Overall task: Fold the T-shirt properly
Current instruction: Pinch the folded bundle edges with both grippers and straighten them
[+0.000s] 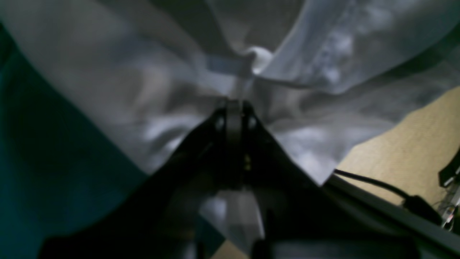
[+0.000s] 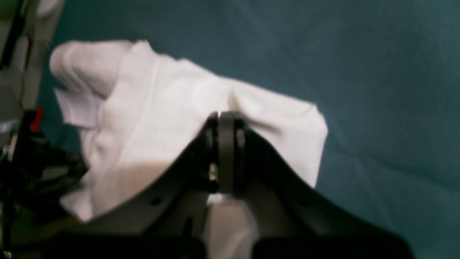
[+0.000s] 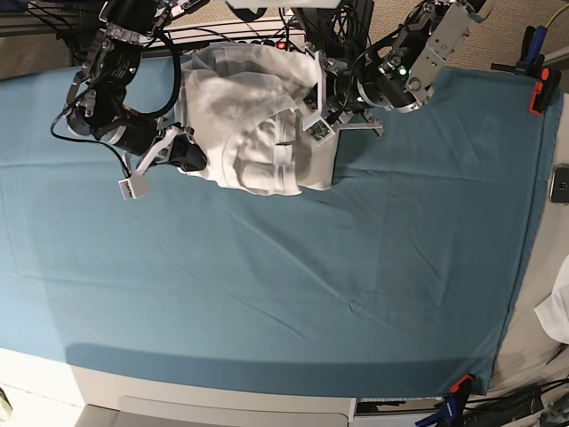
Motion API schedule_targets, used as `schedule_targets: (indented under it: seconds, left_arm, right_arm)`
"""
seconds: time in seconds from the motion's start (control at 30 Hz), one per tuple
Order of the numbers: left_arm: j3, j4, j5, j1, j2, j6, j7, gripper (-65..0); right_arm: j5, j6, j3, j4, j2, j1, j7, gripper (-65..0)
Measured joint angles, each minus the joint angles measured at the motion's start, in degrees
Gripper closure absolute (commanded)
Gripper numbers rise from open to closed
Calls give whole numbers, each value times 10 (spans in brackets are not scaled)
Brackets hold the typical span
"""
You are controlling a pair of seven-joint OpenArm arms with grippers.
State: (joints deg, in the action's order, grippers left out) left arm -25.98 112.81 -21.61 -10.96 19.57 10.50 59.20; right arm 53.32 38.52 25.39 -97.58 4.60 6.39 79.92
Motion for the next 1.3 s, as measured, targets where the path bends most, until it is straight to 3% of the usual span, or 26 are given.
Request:
schedule_targets:
  seconds: [0.17,0.2,0.23,0.27,0.3,0.4,0.47,0.57,0.67,0.8,0.9,1.17,1.3]
  left_arm:
    - [2,21,29,-1,3,0,9,0]
    - [4,25,36,-1,3,-1,10,0]
    - [8,28,41,-2,3,-1,10,0]
    - [13,30,46,-1,3,-1,11,-32]
    - [19,31,47,-1,3,-3,12,-67]
    - [30,31,48,-2,3,-2,13,-133]
    - [39,31,47,-5,3,-2,12,-143]
    - [41,31,47,-9,3,-2,12,-143]
    - [41,31,47,-9,3,-2,12,-143]
    - [41,31,47,-9,3,-2,8,-175]
    - [42,31,51,-9,3,-2,8,-229]
    - [41,31,84,-9,4,-16,8,-235]
    - [42,31,111,-9,4,-30,23,-235]
  right_arm:
    - [14,14,0,-58,0,1,4,0]
    - [15,14,0,-68,0,1,4,-50]
    - [14,14,0,-76,0,1,4,-150]
    - [11,14,0,-84,0,3,4,-242]
    - [6,14,0,-91,0,3,4,-291]
    - [-28,12,27,-98,-1,1,-40,-293]
    - [-45,-12,71,-92,0,-2,-71,-293]
    - [-46,-25,133,-43,10,-25,-73,-293]
    - [5,-26,140,57,29,-48,-47,-293]
    - [84,-26,111,199,48,-75,10,-293]
    - [122,-12,78,249,67,-90,7,-293]
    - [165,-7,-14,258,74,-92,-3,-284]
    - [165,-7,-29,258,75,-92,-5,-200]
